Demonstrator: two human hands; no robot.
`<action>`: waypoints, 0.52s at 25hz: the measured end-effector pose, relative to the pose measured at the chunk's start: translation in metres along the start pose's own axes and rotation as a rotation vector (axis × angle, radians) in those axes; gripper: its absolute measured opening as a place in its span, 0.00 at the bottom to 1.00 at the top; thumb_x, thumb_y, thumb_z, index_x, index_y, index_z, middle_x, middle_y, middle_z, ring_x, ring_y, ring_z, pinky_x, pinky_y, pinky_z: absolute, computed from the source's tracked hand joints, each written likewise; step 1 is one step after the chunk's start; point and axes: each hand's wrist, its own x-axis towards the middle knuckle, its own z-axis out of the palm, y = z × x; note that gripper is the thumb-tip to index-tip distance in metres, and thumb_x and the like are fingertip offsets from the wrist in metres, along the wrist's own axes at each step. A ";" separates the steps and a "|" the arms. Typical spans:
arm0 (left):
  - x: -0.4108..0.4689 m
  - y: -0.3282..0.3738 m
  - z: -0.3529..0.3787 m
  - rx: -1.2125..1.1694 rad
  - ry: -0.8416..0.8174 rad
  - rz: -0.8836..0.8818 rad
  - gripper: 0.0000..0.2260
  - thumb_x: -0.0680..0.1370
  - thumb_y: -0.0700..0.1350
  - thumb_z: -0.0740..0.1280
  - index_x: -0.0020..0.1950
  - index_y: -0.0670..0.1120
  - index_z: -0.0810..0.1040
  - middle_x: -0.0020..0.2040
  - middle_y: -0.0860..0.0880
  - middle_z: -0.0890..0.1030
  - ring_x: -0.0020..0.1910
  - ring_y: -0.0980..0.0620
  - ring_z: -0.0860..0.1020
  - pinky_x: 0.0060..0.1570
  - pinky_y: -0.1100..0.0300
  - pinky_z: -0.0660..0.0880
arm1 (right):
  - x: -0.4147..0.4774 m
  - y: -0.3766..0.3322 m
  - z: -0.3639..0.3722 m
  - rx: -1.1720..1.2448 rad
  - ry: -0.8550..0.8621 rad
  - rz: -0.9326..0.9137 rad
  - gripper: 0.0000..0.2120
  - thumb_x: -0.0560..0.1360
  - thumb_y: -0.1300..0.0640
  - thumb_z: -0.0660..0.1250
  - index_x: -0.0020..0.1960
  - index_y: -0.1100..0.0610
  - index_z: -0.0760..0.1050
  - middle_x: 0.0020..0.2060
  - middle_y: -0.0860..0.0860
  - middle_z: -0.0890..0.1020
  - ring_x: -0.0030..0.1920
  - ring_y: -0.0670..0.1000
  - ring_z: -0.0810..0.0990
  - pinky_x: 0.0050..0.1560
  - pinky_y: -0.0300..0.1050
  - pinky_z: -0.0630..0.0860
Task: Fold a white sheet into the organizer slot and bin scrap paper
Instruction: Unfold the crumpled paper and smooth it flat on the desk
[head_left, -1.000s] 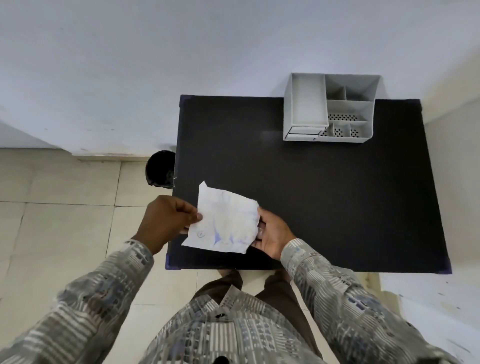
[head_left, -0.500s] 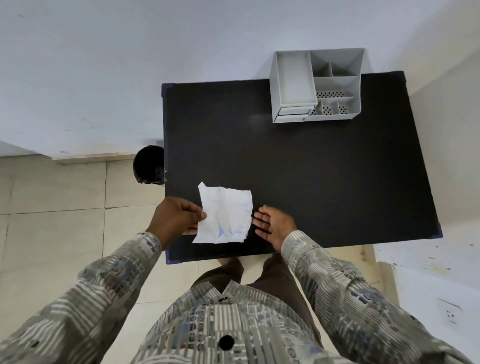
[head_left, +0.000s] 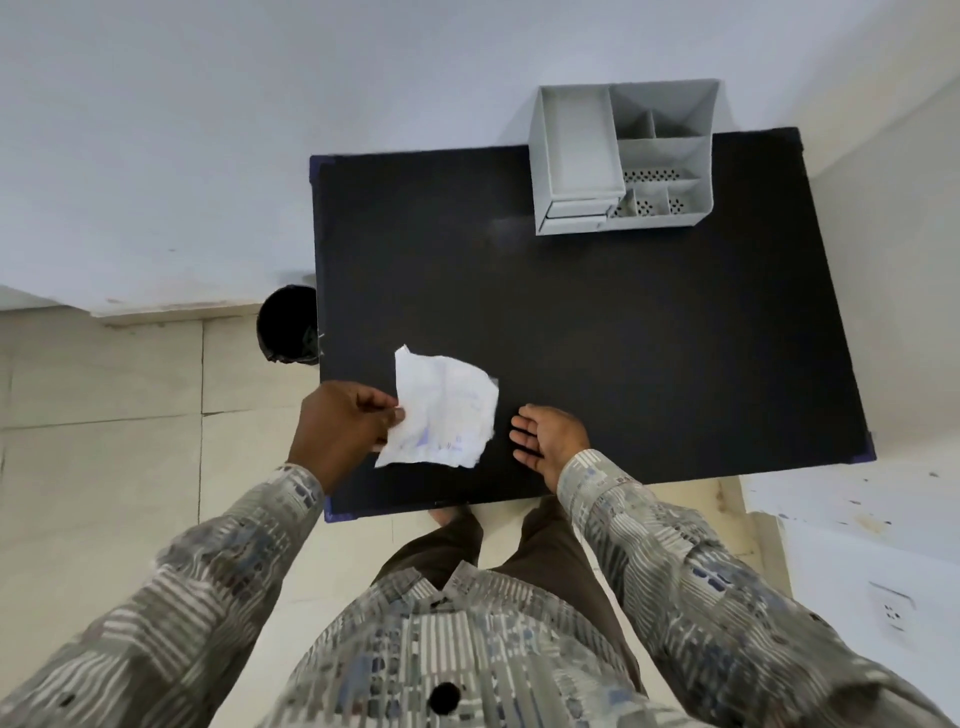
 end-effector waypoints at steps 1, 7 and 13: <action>0.003 -0.002 0.000 -0.009 0.016 -0.005 0.02 0.75 0.40 0.79 0.44 0.44 0.88 0.35 0.49 0.88 0.29 0.53 0.86 0.38 0.55 0.86 | 0.001 -0.002 0.000 -0.028 0.010 -0.020 0.11 0.85 0.55 0.64 0.64 0.57 0.79 0.60 0.54 0.86 0.51 0.50 0.83 0.57 0.52 0.80; 0.017 -0.019 0.010 0.056 0.074 -0.155 0.11 0.72 0.53 0.79 0.44 0.46 0.85 0.41 0.46 0.87 0.39 0.44 0.87 0.44 0.44 0.87 | 0.019 -0.006 0.007 -0.261 0.097 -0.149 0.03 0.77 0.53 0.73 0.48 0.52 0.82 0.49 0.52 0.85 0.44 0.50 0.83 0.50 0.50 0.82; 0.034 -0.030 0.026 0.180 0.045 -0.204 0.31 0.67 0.57 0.81 0.65 0.44 0.82 0.63 0.41 0.85 0.59 0.37 0.83 0.57 0.46 0.83 | 0.022 -0.023 0.039 -0.591 0.026 -0.227 0.08 0.77 0.53 0.76 0.50 0.57 0.82 0.54 0.55 0.87 0.53 0.57 0.86 0.58 0.52 0.83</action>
